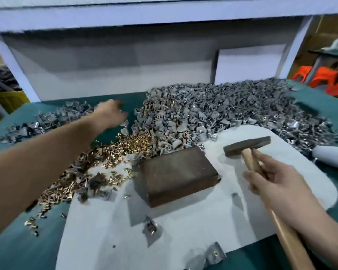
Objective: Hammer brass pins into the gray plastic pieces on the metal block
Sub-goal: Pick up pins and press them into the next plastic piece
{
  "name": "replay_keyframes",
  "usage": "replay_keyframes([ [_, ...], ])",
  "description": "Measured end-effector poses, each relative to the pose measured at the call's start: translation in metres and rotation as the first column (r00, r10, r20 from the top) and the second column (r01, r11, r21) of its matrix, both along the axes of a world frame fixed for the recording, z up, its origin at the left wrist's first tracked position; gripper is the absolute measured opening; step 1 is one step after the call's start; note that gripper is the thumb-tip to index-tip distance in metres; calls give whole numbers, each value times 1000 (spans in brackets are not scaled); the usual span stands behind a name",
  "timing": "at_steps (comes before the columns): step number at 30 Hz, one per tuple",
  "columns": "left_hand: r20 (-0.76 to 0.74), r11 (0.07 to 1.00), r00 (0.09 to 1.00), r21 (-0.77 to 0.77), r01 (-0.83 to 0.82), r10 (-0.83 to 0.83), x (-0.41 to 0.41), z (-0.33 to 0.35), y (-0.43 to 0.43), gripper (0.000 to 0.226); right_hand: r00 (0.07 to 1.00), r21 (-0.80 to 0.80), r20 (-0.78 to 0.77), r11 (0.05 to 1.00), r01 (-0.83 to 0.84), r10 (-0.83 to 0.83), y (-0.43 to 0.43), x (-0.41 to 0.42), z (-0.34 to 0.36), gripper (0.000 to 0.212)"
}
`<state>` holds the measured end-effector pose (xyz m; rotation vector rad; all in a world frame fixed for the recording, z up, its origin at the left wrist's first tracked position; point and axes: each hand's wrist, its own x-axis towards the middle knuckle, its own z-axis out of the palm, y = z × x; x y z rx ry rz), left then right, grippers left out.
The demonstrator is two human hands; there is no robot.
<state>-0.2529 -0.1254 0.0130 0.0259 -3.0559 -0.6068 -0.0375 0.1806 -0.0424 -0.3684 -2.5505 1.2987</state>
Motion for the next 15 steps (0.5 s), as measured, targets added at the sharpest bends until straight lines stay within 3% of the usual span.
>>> replay_keyframes([
  [2,184,967,983,-255,23,25,1,-24,-32,31,1000,217,-21,976,4,0,4,0,0,46],
  [5,94,946,994,-324,-21,54,8,-38,-51,28,997,363,-73,932,6,22,5,-4,2,37],
  [9,-17,936,999,-349,-38,35,17,-37,-54,15,994,318,-96,948,-21,55,4,-4,-1,35],
  [15,47,896,990,-431,-102,135,30,-41,-64,13,993,274,-104,961,-28,59,6,-4,-1,36],
])
